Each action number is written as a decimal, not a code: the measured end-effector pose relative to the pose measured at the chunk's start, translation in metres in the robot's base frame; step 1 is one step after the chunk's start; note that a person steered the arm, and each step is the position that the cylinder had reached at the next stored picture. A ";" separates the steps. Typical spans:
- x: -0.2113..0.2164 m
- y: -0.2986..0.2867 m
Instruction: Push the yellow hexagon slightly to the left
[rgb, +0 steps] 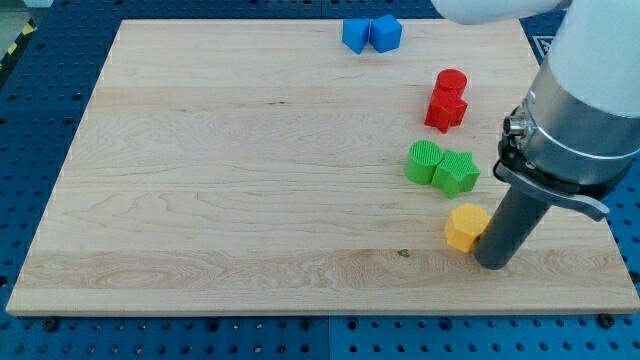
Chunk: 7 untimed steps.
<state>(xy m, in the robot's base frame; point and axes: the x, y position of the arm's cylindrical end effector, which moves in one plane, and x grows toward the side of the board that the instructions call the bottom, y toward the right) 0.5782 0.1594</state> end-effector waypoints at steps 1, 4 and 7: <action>-0.011 -0.008; -0.036 0.016; -0.017 -0.023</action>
<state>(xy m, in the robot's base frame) 0.5617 0.1364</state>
